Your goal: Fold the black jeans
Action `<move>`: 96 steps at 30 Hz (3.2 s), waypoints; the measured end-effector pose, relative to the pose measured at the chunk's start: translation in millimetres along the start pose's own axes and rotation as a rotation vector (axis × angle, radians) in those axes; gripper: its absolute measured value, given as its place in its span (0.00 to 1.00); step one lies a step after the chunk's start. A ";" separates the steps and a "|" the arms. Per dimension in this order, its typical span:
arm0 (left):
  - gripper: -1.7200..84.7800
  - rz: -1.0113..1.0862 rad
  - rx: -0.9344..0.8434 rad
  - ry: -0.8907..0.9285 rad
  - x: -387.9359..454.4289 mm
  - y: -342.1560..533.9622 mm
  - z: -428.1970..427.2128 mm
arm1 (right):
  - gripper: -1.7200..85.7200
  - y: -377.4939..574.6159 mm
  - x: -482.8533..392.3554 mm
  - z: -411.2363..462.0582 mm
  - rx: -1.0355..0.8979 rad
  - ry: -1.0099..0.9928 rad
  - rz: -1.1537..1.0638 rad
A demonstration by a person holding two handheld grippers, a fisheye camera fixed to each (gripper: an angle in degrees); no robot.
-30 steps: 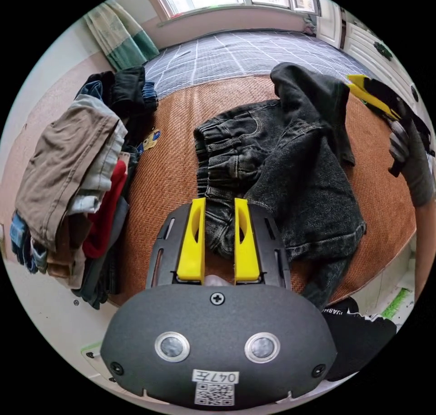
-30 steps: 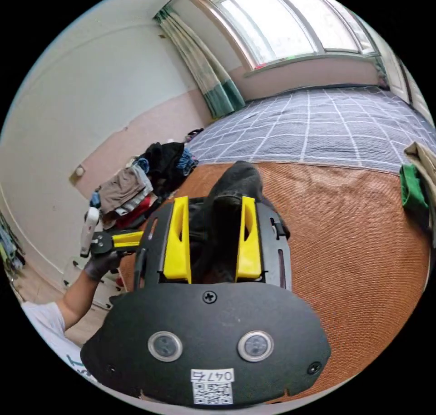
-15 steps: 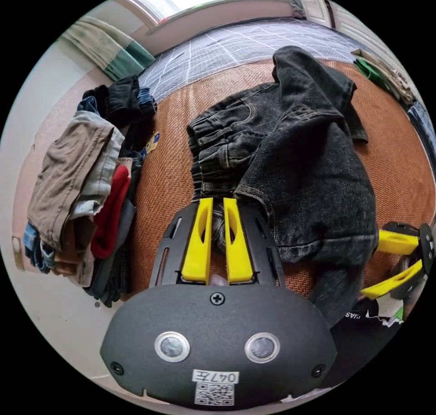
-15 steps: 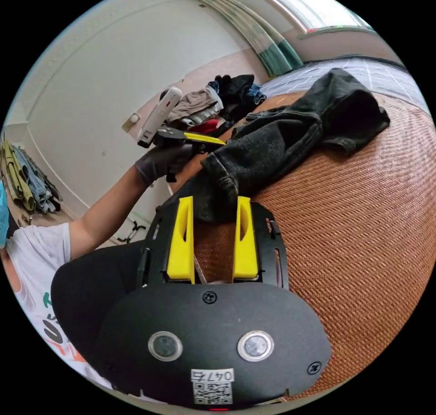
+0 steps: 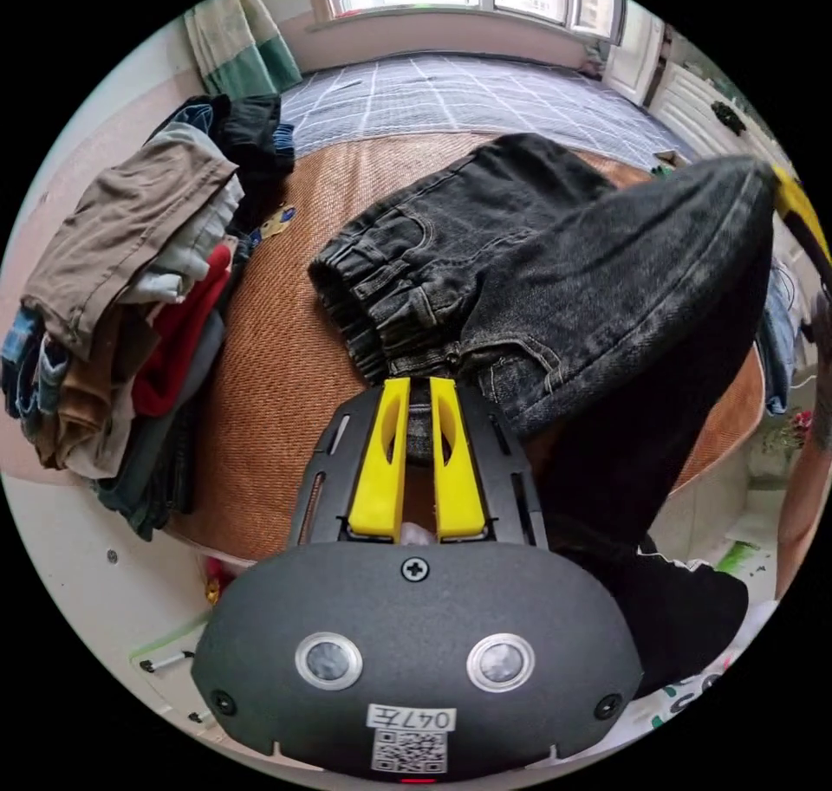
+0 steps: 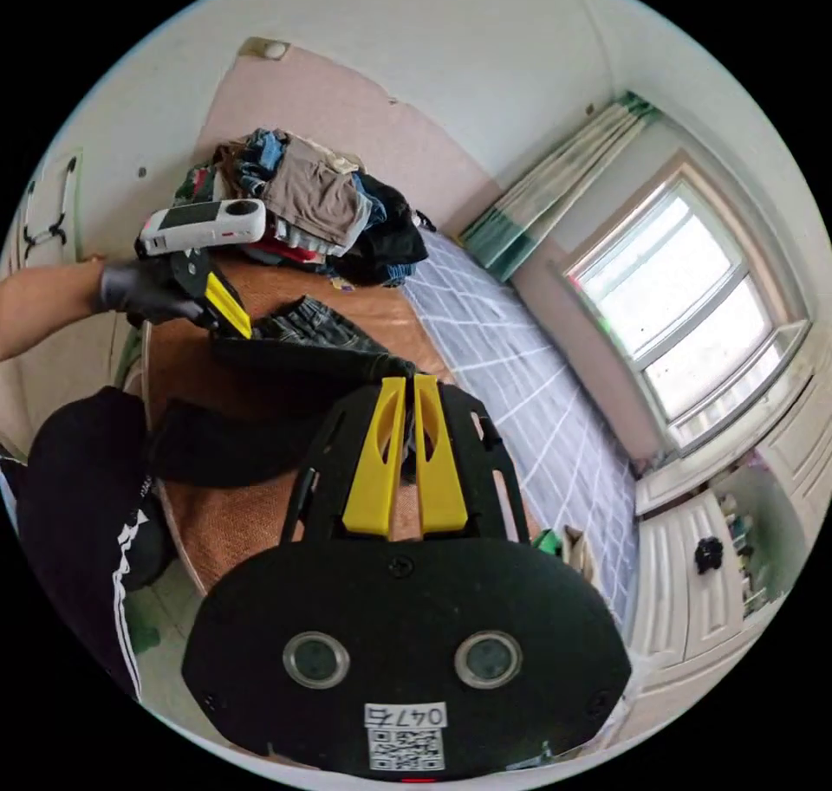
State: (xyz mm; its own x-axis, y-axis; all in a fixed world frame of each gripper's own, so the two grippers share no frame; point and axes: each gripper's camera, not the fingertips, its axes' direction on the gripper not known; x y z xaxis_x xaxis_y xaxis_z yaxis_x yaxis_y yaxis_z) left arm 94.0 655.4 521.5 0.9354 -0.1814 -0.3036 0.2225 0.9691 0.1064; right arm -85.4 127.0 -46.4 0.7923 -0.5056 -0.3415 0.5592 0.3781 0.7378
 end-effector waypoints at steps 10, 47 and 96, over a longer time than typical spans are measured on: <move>0.14 -0.070 0.008 0.105 -60.7 52.8 13.3 | 0.20 114.4 17.7 60.7 -0.206 -0.539 0.590; 0.11 0.247 0.143 -0.093 155.4 -47.4 -80.5 | 0.10 232.0 175.3 149.8 -0.206 -0.615 0.766; 0.17 0.214 -0.016 -0.122 -90.5 -181.6 -1.5 | 0.03 219.7 191.1 302.7 -0.393 -0.726 0.093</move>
State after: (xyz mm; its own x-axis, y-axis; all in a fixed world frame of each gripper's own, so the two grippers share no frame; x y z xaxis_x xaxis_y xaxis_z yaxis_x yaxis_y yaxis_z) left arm -31.4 496.1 528.2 0.9871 0.0101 -0.1596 0.0126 0.9900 0.1402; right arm 115.1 -121.3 226.7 0.5606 -0.7825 0.2708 0.6504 0.6186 0.4409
